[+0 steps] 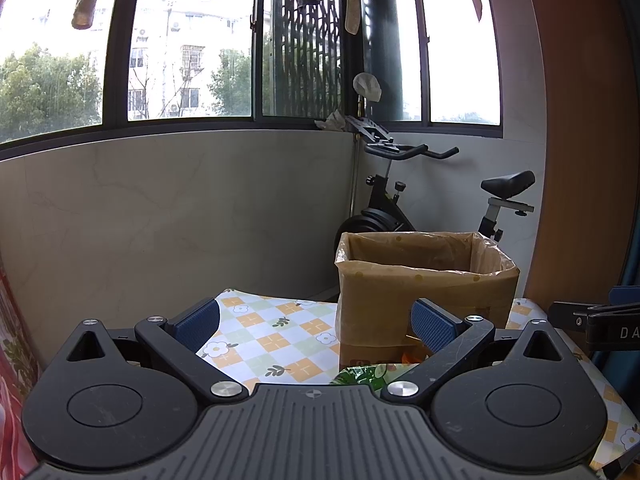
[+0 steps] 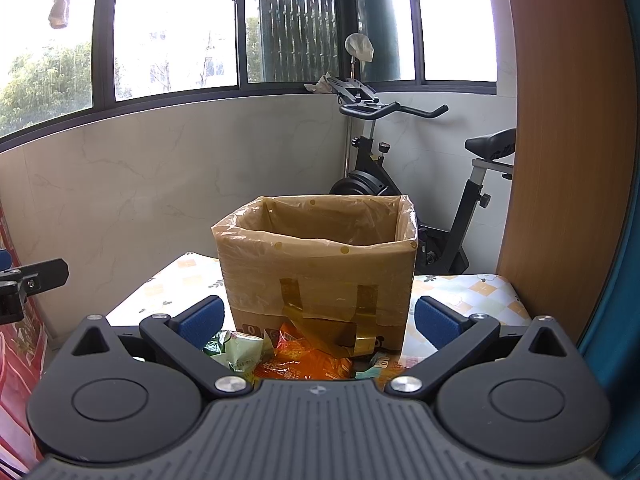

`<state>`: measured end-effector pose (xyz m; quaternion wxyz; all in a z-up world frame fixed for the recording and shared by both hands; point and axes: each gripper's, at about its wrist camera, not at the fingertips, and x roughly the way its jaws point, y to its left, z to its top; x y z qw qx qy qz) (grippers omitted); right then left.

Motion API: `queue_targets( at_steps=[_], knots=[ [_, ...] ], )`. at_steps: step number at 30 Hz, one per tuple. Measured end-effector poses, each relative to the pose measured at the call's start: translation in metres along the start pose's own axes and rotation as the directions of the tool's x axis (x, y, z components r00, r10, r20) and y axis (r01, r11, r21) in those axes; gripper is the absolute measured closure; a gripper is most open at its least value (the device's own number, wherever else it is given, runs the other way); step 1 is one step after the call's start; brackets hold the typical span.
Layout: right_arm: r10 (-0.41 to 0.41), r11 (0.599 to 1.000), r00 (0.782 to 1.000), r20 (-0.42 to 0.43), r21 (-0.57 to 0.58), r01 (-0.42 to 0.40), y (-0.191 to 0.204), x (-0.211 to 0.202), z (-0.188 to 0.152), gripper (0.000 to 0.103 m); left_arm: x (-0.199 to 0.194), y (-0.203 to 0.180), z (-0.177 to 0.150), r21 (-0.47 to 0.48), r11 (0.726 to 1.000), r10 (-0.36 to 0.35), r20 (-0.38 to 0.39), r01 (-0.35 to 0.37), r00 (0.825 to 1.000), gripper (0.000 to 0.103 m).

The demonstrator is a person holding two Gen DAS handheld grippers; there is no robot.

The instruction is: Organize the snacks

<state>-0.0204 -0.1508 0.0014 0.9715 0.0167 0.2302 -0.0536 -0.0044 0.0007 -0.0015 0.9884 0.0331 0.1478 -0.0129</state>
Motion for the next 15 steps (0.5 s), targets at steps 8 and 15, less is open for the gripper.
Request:
queue_targets(
  at_steps=[8, 15],
  knots=[
    [-0.002, 1.0, 1.0, -0.004, -0.001, 0.002, -0.0006, 0.0021, -0.001, 0.0, 0.0013, -0.0008, -0.0009, -0.003, 1.0, -0.001, -0.003, 0.001, 1.0, 0.0],
    [0.002, 1.0, 1.0, -0.009, -0.004, -0.002, 0.0006, 0.0038, -0.0035, 0.0, 0.0063, 0.0036, -0.003, -0.024, 1.0, 0.002, -0.026, -0.002, 1.0, 0.0]
  ],
)
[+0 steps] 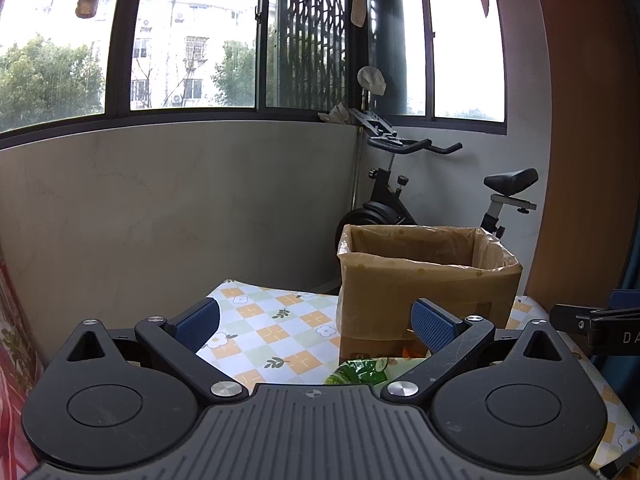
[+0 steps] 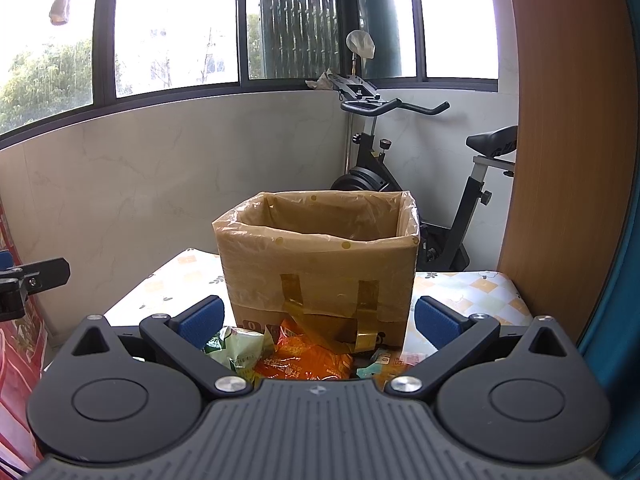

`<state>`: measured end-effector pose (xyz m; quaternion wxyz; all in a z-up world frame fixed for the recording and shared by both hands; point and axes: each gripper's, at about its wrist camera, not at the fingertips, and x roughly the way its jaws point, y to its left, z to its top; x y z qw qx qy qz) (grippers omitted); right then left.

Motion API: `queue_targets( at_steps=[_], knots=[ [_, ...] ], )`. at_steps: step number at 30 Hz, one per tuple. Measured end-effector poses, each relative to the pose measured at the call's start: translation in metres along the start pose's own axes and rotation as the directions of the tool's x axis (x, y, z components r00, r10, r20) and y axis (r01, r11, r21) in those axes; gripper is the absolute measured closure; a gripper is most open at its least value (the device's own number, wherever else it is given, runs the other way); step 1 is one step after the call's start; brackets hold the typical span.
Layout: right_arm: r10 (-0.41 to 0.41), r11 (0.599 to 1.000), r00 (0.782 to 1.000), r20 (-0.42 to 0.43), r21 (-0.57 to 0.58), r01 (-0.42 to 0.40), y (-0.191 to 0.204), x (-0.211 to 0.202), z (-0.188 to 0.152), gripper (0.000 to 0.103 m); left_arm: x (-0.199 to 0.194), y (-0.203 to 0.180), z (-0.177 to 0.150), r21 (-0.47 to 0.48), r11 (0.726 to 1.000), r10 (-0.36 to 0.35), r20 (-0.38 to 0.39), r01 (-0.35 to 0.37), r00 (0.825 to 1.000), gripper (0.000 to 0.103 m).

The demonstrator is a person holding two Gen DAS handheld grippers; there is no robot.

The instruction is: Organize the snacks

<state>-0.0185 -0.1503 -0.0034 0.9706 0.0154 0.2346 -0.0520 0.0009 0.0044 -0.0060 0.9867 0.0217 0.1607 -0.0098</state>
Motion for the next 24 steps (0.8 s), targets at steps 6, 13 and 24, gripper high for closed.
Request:
queue_targets(
  at_steps=[6, 13, 24],
  knots=[
    [0.03, 0.999, 0.999, 0.013, 0.027, -0.031, -0.007, 0.005, -0.005, 0.0, 0.005, 0.002, -0.003, -0.015, 1.0, 0.019, -0.017, -0.019, 1.0, 0.0],
    [0.036, 0.998, 0.998, 0.05, 0.052, -0.039, -0.026, 0.025, -0.035, 0.0, 0.017, 0.003, -0.018, -0.006, 0.999, 0.052, -0.02, -0.052, 0.998, 0.0],
    [0.074, 0.996, 0.985, -0.154, 0.067, -0.064, -0.045, 0.079, -0.104, 0.0, 0.061, 0.007, -0.051, -0.033, 0.998, 0.042, -0.115, -0.046, 0.992, 0.001]
  ],
)
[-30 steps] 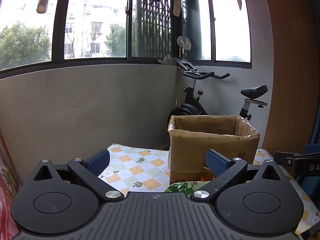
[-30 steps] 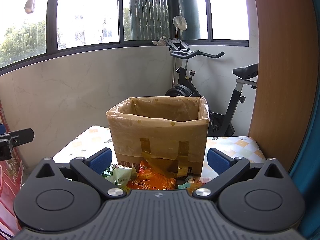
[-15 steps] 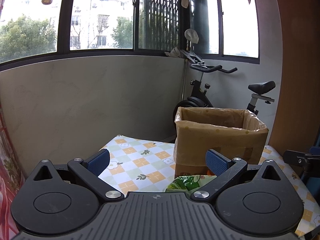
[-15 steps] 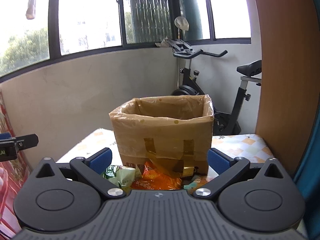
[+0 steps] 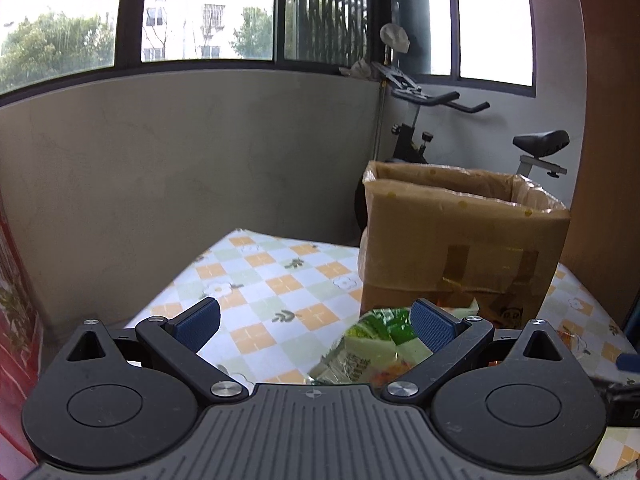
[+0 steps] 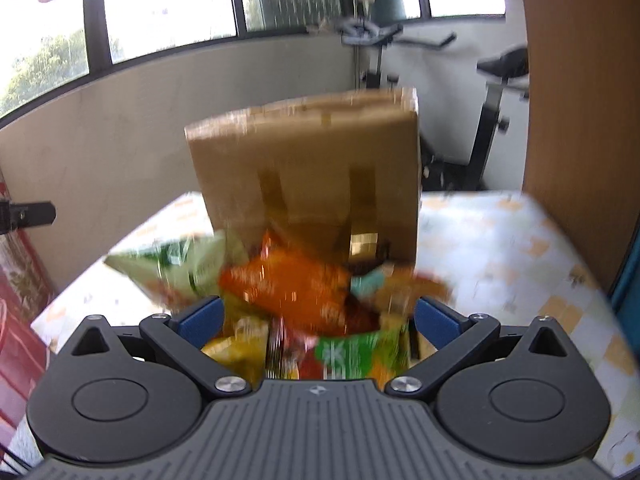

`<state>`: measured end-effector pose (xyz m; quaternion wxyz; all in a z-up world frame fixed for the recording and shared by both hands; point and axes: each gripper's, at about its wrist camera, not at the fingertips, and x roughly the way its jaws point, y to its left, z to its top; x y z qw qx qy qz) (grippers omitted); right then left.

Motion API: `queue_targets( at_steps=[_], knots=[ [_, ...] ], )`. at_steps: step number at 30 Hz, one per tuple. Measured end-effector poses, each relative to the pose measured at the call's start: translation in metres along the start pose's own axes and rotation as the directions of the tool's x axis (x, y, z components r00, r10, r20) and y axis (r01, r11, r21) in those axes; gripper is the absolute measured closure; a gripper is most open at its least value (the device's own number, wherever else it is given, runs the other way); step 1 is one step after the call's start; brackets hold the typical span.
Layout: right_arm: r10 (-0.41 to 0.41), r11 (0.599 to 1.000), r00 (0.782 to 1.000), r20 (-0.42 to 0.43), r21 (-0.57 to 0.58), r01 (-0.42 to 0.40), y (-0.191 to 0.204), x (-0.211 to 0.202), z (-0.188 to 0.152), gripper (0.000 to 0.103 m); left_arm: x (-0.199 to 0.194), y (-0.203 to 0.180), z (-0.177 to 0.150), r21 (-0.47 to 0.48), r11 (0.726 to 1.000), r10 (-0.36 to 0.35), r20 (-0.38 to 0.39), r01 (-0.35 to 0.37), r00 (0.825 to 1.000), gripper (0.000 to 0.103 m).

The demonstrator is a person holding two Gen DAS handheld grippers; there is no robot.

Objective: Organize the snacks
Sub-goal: 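Grasp the pale green chip bag with left tool while right tool grasps green corn-snack bag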

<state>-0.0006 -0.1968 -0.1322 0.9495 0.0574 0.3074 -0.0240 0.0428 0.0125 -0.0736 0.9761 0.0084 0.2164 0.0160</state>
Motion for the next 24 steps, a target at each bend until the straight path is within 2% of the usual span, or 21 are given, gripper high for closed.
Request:
queue_targets(
  at_steps=[7, 14, 18, 24],
  knots=[
    [0.012, 1.0, 0.994, -0.112, -0.011, -0.013, -0.005, 0.028, -0.024, 0.001, 0.02, -0.002, -0.014, 0.002, 1.0, -0.01, -0.05, 0.01, 0.999, 0.001],
    [-0.001, 0.999, 0.983, -0.183, -0.044, -0.008, 0.0, 0.052, -0.035, 0.004, 0.032, -0.005, -0.023, 0.015, 0.999, -0.029, -0.083, 0.03, 0.996, 0.001],
    [-0.011, 0.998, 0.984, -0.177, -0.061, 0.0, 0.0, 0.057, -0.038, 0.003, 0.038, -0.004, -0.027, 0.009, 0.999, -0.037, -0.099, 0.038, 0.994, 0.001],
    [0.005, 0.999, 0.989, -0.146, -0.036, -0.01, -0.009, 0.057, -0.033, 0.011, 0.048, -0.005, -0.03, 0.001, 0.999, -0.044, -0.116, 0.044, 0.992, 0.001]
  ],
)
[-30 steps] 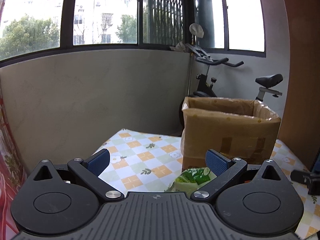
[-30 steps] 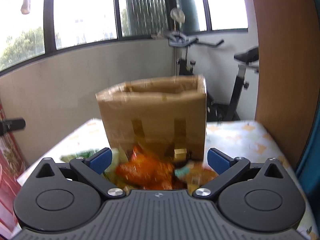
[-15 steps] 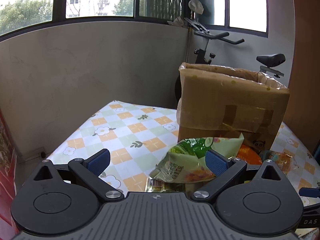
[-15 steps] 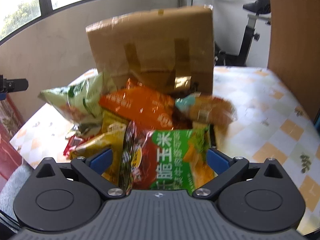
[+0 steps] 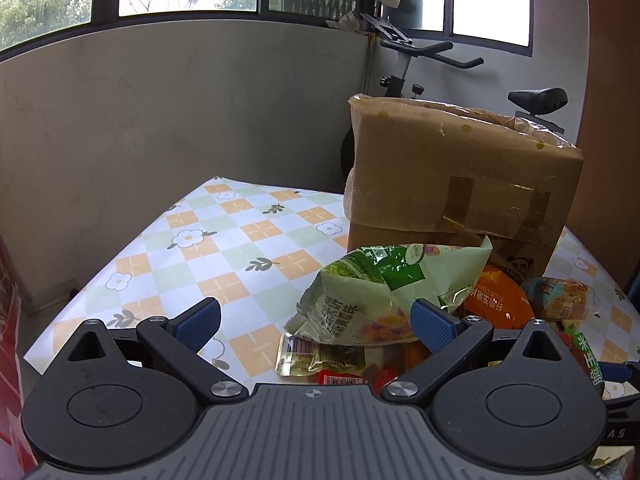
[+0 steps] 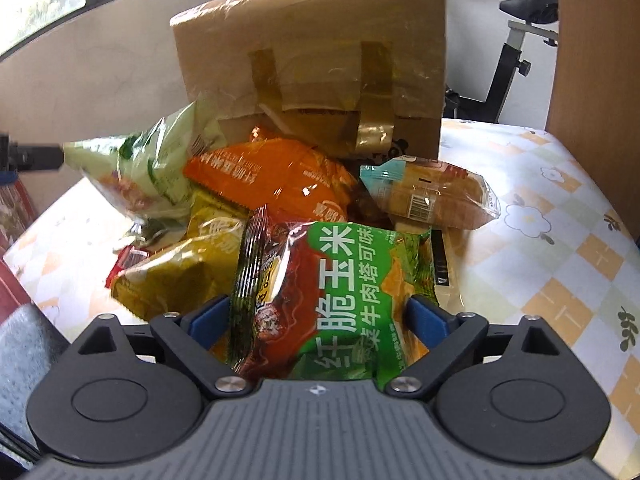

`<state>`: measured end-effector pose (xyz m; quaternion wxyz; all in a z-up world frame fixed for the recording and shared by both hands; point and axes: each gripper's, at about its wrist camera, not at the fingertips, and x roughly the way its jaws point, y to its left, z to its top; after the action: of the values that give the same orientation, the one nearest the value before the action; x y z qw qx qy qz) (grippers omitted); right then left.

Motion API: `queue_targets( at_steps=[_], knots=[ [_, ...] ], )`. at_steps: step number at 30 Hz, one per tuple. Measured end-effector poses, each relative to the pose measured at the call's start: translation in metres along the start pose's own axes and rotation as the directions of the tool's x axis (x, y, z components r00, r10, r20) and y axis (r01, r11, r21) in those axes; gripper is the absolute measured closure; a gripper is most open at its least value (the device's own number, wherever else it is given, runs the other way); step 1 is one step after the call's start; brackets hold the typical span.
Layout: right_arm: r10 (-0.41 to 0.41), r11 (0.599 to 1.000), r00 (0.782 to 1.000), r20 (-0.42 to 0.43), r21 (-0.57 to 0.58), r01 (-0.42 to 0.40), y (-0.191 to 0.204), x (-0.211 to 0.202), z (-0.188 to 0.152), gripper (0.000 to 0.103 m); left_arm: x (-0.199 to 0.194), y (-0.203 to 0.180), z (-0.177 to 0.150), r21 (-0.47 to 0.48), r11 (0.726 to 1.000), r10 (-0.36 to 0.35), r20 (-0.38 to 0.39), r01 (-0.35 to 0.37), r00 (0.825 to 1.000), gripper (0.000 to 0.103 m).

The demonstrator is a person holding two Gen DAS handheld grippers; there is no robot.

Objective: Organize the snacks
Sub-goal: 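Grasp the pale green chip bag with left tool while right tool grasps green corn-snack bag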

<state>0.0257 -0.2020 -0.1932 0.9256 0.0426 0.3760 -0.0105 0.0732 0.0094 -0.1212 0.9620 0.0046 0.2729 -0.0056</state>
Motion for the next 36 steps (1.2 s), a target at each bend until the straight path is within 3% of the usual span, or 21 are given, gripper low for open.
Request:
queue_targets(
  at_steps=[4, 7, 12, 15, 18, 23, 26, 32, 36],
  knots=[
    [-0.013, 1.0, 0.998, 0.054, -0.001, 0.013, -0.003, -0.005, 0.005, 0.02, 0.007, -0.001, -0.001, -0.012, 1.0, -0.007, -0.013, 0.007, 1.0, 0.001],
    [-0.014, 1.0, 0.997, 0.07, -0.007, 0.014, -0.003, -0.003, 0.007, 0.022, 0.012, -0.003, 0.0, -0.016, 1.0, -0.017, -0.008, 0.017, 1.0, 0.001],
    [-0.005, 1.0, 0.997, 0.077, -0.005, 0.005, -0.003, 0.001, 0.004, 0.022, 0.022, -0.008, 0.008, 0.05, 0.998, -0.038, 0.071, 0.035, 0.997, 0.001],
    [0.002, 1.0, 0.997, 0.077, 0.0, -0.002, -0.005, 0.002, 0.004, 0.022, 0.031, -0.007, 0.021, 0.1, 0.988, -0.127, 0.103, 0.117, 0.987, 0.001],
    [0.008, 1.0, 0.997, 0.078, 0.003, -0.008, -0.005, 0.004, 0.004, 0.022, 0.046, -0.008, 0.027, 0.165, 0.959, -0.244, 0.082, 0.229, 0.966, 0.001],
    [0.013, 1.0, 0.997, 0.081, 0.003, -0.013, -0.006, 0.004, 0.003, 0.022, 0.06, -0.01, 0.021, 0.28, 0.88, -0.399, 0.0, 0.383, 0.917, 0.001],
    [0.012, 1.0, 0.997, 0.08, 0.001, -0.013, -0.005, 0.004, 0.003, 0.021, 0.064, -0.014, 0.012, 0.35, 0.864, -0.382, -0.013, 0.362, 0.924, 0.001],
    [0.012, 1.0, 0.997, 0.078, 0.003, -0.013, -0.004, 0.005, 0.004, 0.021, 0.079, -0.013, 0.001, 0.394, 0.858, -0.339, -0.05, 0.33, 0.94, 0.001],
    [0.01, 1.0, 0.997, 0.077, -0.001, -0.01, -0.003, 0.005, 0.004, 0.021, 0.088, -0.021, -0.007, 0.453, 0.828, -0.334, -0.073, 0.33, 0.94, 0.001]
  ],
)
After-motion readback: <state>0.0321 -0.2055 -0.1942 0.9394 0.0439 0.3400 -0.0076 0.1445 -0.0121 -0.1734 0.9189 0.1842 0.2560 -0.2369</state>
